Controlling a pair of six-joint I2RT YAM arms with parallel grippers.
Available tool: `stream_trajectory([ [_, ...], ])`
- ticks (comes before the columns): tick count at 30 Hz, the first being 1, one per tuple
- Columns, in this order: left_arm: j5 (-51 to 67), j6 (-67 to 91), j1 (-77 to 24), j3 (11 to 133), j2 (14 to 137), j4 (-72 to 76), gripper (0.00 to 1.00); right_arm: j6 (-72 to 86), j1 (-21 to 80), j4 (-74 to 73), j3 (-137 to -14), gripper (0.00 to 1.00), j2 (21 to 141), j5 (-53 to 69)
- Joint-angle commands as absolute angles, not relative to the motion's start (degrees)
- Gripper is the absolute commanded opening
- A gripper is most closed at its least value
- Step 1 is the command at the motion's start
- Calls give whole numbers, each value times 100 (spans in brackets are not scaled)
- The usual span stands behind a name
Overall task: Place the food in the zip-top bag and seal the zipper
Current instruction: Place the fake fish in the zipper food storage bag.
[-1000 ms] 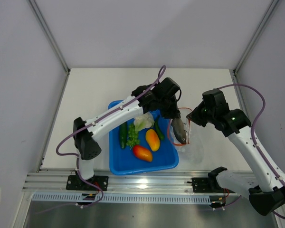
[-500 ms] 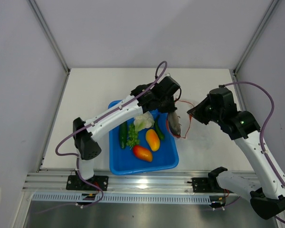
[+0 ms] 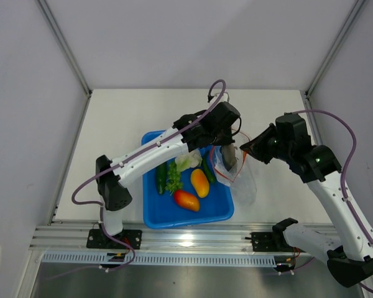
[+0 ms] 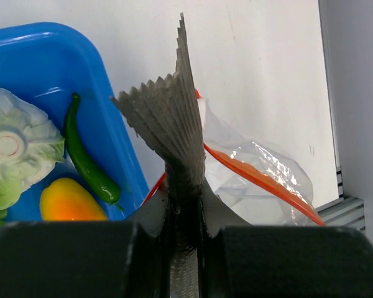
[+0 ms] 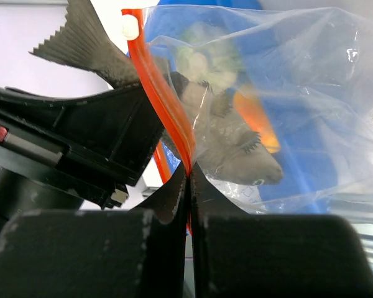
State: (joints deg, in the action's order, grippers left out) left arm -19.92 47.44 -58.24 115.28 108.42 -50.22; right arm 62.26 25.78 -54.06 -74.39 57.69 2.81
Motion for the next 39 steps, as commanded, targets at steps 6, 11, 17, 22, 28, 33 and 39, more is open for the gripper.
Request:
stream_trajectory([
  [6,-1600,4553,-5950,10716,10082,-4360,12,6521,2250,-5133,-7401,0,5713,597],
  [11,-1301,4605,-5950,10178,9616,-4044,63,6530,2101,-5036,-7286,0,5678,694],
  [17,-1345,4369,-5950,10116,9501,-4131,99,6460,2101,-5001,-7225,0,5660,791],
  [22,-1468,4184,-5933,10108,9325,-4245,100,6162,2066,-5089,-7216,0,5555,843],
  [28,-976,3982,-5871,9686,9237,-4201,89,5757,1793,-5291,-7225,0,5467,1090],
  [33,-651,3981,-5854,9000,9114,-3929,74,5651,1591,-5194,-7128,0,5379,1432],
  [39,-484,4008,-5810,8956,9246,-4069,46,5625,1468,-5264,-7110,0,5318,1582],
])
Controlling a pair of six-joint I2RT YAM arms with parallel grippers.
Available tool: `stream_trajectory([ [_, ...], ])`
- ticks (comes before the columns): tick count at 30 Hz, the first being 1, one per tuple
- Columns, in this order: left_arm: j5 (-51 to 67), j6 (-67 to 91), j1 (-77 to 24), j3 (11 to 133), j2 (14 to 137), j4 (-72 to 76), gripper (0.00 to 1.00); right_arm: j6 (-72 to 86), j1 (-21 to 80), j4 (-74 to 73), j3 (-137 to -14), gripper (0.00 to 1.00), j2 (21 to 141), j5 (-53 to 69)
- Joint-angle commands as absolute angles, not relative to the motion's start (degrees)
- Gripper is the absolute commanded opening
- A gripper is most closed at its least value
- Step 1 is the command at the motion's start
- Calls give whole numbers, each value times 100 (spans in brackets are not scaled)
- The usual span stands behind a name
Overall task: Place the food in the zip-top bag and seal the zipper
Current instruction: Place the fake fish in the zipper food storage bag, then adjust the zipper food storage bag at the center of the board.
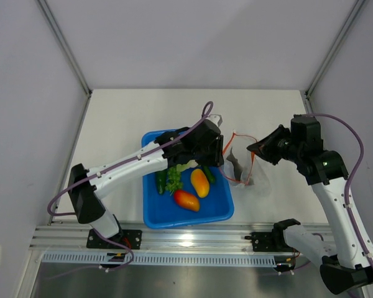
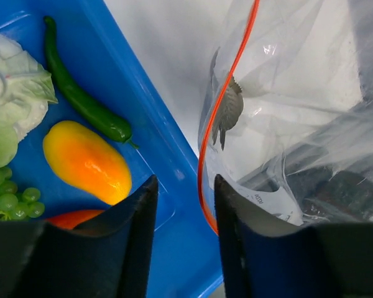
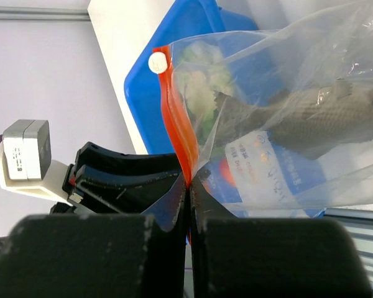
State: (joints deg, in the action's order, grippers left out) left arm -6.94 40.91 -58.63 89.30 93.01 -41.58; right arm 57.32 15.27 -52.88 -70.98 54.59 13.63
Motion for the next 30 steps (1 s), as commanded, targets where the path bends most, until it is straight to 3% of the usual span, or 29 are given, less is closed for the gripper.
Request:
stream_trajectory([
  [1,-362,4008,-5810,8991,9263,-4061,42,5608,1459,-5273,-7102,0,5291,1565],
  [3,-186,3973,-5810,9044,9325,-3991,34,5581,1407,-5326,-7084,0,5273,1564],
  [8,666,3876,-5810,9359,9579,-3805,29,5537,1283,-5370,-7101,0,5265,1635],
  [10,764,3858,-5810,9545,9764,-3972,19,5520,1239,-5414,-7119,0,5265,1644],
  [12,1053,3824,-5810,9615,9835,-3912,1,5467,1178,-5545,-7180,0,5265,1583],
  [21,3205,4392,-5819,9756,9878,-3427,0,5116,993,-7329,-7814,0,5834,1266],
  [26,3060,4430,-5634,11037,11272,-5161,1,4510,327,-6138,-6454,0,6300,1641],
  [30,2927,4009,-5633,11969,11603,-5389,1,3728,211,-5853,-6318,0,7259,1556],
])
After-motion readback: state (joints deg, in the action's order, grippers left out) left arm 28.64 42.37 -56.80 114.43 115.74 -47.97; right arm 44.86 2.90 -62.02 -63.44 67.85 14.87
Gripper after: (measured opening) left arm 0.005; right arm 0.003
